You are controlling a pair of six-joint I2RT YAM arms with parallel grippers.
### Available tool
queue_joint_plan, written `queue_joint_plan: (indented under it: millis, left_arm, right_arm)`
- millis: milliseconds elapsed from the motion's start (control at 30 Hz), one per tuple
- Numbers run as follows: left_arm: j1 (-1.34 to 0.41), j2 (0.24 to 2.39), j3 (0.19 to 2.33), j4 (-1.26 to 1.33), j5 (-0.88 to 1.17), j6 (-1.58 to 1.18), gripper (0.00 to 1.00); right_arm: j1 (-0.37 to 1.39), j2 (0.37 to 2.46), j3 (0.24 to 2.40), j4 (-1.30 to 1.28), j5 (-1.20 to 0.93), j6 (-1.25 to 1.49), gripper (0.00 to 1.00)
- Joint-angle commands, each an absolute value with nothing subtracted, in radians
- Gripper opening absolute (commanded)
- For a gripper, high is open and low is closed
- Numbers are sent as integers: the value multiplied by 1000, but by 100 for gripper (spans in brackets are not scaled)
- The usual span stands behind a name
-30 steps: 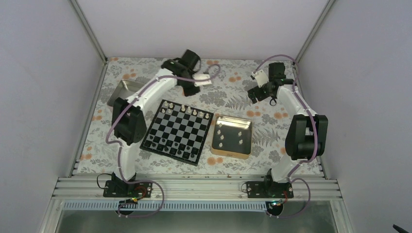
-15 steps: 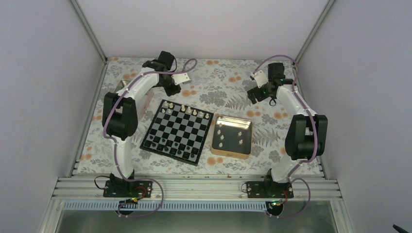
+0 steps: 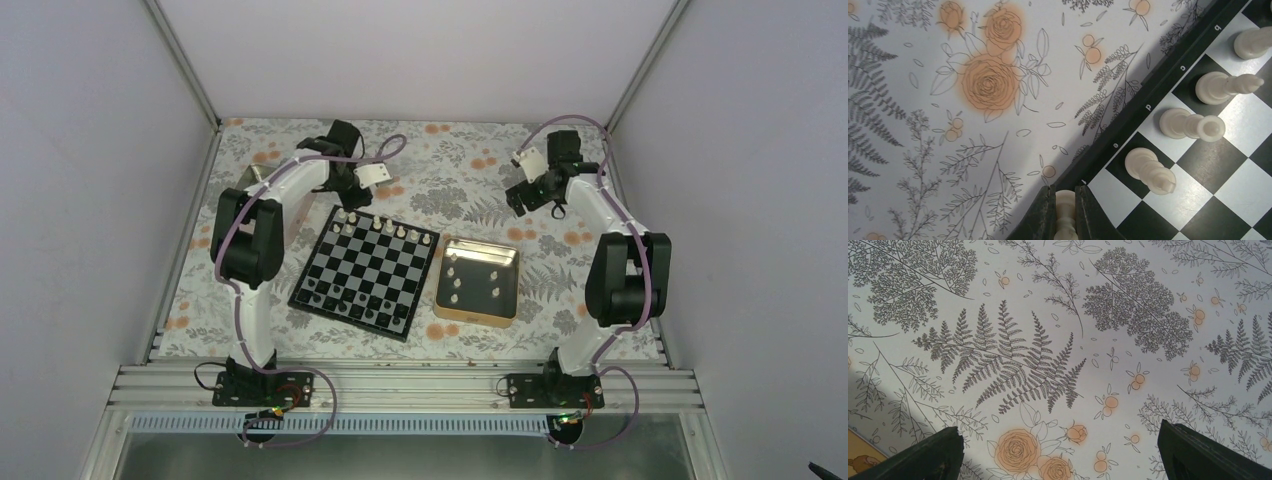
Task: Set up the chess pieces on the board
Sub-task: Place the chess piece on the chessboard.
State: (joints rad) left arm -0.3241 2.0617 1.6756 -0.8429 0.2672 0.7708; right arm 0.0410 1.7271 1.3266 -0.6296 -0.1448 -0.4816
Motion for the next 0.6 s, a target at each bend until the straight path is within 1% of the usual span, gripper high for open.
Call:
queue_joint_plan:
  millis: [0, 567]
  left_arm:
    - [-335, 2080, 1651, -830, 277, 770, 6]
    - [-345, 2046, 1573, -815, 269, 763, 6]
  right_arm:
    - [54, 1739, 1332, -638, -153, -491, 100]
    - [56, 1738, 1327, -641, -153, -495, 100]
